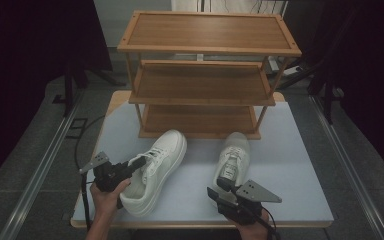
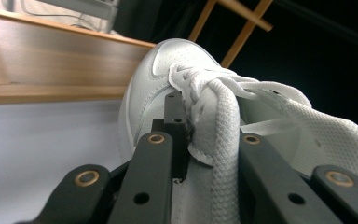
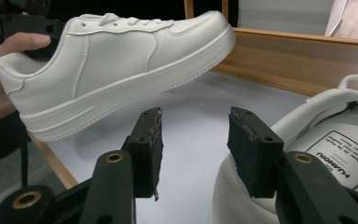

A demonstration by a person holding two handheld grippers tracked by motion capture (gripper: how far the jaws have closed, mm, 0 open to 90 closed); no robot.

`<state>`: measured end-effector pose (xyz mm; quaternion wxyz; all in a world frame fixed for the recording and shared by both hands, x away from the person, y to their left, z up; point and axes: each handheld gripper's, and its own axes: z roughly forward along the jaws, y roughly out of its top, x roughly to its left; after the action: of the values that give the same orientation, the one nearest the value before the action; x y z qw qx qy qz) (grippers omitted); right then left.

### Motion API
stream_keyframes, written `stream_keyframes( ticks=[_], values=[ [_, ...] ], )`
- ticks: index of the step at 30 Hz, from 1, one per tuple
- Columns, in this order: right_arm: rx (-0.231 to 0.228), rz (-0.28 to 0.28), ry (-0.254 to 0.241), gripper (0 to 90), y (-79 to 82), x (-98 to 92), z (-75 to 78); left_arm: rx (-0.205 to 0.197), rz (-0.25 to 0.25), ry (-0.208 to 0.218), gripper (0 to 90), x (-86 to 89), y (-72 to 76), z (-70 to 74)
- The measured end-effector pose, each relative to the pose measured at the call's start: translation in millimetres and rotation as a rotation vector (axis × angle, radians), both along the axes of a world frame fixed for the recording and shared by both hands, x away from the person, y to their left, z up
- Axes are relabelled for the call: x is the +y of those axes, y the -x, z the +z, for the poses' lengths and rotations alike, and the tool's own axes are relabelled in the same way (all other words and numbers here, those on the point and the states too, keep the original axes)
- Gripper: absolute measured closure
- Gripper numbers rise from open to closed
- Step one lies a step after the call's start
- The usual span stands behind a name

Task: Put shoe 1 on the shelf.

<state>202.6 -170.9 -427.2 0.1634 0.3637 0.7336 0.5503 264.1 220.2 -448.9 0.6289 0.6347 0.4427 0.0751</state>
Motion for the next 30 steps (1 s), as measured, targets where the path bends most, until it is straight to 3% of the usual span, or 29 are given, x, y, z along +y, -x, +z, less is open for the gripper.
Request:
stream_keyframes(
  ticks=[15, 30],
  values=[
    [-0.039, 0.04, -0.038, 54.7, 8.3, 0.4, 10.7, -0.048, -0.053, 0.071, 81.7, -18.2, 1.2, 29.0],
    [-0.055, 0.029, -0.056, 54.6, 10.2, -4.9, 17.2, -0.079, -0.129, 0.128, 81.8, -54.7, -26.4, 65.1]
  ],
)
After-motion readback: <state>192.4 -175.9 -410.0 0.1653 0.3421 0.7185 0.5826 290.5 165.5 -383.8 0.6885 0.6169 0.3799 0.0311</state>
